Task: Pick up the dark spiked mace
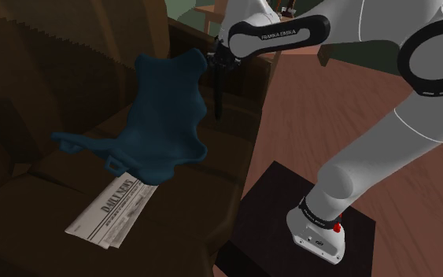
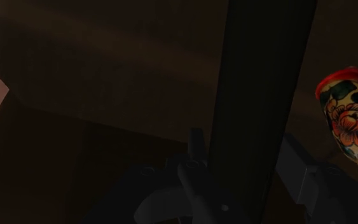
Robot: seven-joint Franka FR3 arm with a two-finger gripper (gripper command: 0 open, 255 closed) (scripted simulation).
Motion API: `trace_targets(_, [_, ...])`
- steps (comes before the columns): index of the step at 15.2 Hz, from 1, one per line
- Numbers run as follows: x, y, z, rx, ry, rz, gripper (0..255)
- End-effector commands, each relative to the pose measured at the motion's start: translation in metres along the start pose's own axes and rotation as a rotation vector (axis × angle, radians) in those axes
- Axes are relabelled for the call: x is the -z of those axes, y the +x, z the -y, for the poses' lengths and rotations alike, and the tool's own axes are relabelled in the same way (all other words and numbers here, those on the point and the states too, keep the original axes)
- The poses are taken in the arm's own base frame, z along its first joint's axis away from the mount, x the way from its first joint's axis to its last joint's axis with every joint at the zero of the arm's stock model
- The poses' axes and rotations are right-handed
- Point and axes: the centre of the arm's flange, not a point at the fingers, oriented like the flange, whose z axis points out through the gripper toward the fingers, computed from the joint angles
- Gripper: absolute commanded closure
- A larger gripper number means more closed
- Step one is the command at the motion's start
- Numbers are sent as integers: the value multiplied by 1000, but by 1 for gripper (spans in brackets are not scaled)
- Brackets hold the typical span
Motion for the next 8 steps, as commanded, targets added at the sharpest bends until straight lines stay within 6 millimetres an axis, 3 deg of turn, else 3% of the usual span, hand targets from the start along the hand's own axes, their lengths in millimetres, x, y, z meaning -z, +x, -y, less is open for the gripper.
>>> trace_targets(1, [9,5,1,0,0,-1,255])
trace_targets(6, [33,16,3,0,0,-1,255])
trace_targets(8, [34,17,3,0,0,-1,255])
